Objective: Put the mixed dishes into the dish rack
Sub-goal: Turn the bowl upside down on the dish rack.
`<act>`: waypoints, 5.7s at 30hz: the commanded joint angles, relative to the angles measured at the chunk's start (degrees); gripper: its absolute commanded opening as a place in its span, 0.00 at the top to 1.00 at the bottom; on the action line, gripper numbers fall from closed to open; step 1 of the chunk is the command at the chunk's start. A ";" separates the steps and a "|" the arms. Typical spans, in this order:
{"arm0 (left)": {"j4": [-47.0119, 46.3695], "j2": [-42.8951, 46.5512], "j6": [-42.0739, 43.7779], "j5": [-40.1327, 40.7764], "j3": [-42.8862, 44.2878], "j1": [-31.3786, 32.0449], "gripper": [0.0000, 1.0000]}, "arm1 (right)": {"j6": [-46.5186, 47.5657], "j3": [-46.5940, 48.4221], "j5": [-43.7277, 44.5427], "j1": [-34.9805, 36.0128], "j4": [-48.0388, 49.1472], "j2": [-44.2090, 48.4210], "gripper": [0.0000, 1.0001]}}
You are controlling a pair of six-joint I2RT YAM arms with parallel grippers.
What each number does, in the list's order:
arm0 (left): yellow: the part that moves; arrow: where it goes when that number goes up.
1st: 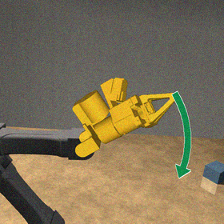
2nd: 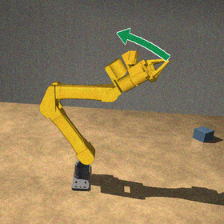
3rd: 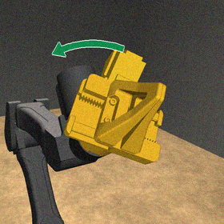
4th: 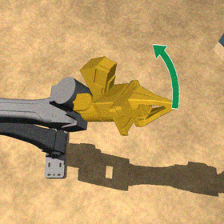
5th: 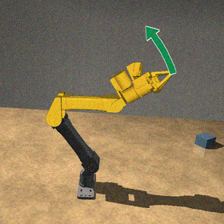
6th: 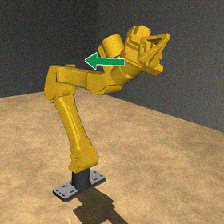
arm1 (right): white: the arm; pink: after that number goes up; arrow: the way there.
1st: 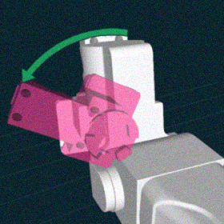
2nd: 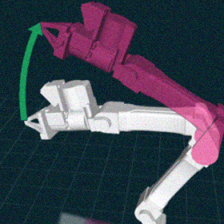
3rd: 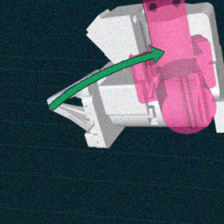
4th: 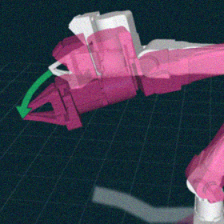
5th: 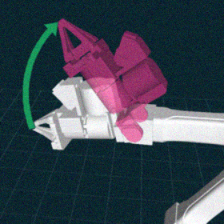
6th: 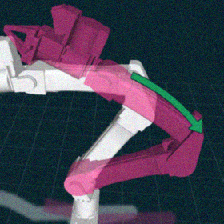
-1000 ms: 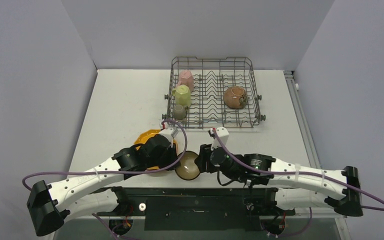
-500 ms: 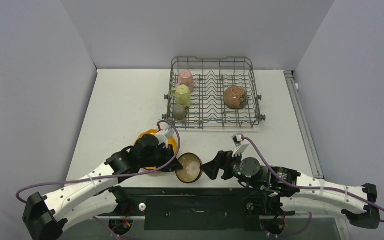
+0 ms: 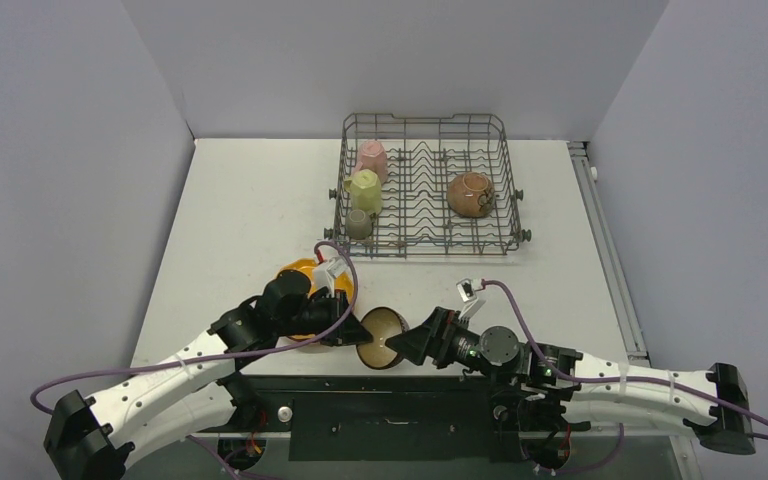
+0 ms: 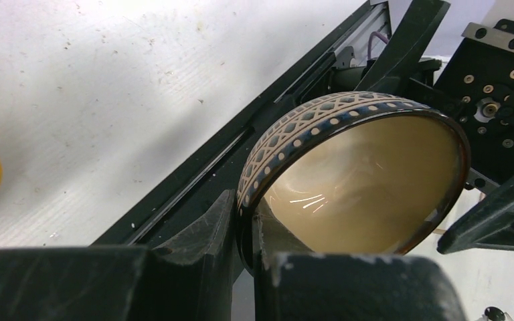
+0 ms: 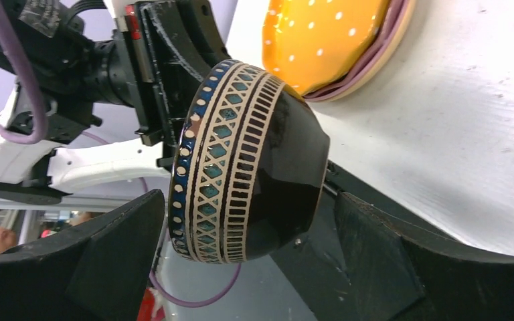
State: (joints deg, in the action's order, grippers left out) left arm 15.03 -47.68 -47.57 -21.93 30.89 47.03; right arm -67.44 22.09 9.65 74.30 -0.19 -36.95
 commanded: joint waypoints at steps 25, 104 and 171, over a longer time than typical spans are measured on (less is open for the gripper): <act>-13.05 -0.15 -4.07 -6.93 -0.75 -0.95 1.00 | -8.33 0.97 7.30 3.84 8.52 -4.77 0.25; 9.49 2.02 15.91 -8.36 8.04 -15.42 0.41 | 62.47 85.52 47.49 -44.01 -56.16 -90.31 1.00; 16.22 0.49 14.71 13.58 8.20 -10.71 0.36 | 44.93 36.12 9.84 -51.67 -34.53 -31.58 0.45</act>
State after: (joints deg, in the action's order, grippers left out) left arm 29.78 -47.27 -32.38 -15.18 37.95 35.07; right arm -21.54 57.65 19.79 27.97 -38.96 -68.79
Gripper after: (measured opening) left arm 0.633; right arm 0.575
